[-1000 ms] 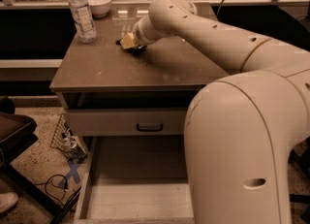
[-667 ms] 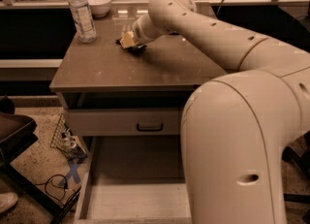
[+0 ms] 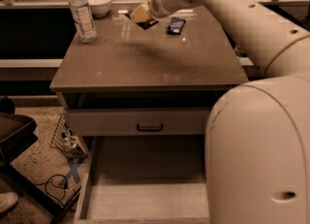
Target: Place rxbar chocolate into middle drawer
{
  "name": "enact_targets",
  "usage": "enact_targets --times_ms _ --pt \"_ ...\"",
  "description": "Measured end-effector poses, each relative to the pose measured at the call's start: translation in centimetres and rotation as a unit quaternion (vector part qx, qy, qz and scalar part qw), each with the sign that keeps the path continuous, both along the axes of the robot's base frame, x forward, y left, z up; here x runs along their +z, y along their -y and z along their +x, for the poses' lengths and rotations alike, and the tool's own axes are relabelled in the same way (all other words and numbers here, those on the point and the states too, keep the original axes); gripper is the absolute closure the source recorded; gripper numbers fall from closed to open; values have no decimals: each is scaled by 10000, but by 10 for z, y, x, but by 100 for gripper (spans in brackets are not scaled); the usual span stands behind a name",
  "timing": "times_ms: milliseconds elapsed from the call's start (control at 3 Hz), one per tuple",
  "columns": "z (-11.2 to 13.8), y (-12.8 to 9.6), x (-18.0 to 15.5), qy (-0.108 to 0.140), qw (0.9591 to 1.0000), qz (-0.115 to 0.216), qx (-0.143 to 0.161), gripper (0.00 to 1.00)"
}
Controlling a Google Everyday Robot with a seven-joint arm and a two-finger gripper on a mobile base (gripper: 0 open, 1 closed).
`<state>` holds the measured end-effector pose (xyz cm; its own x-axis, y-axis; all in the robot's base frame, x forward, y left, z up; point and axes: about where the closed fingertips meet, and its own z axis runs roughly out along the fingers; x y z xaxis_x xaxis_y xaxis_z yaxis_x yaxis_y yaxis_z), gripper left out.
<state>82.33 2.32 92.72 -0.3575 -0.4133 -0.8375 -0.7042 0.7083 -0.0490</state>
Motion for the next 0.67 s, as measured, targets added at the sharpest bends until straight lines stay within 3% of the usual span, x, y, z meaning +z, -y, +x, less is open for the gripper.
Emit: enact_targets --times_ms 333,667 --pt "-21 28 24 243 9995 183 -2 100" --pt "-65 79 20 374 9980 418 -276 100"
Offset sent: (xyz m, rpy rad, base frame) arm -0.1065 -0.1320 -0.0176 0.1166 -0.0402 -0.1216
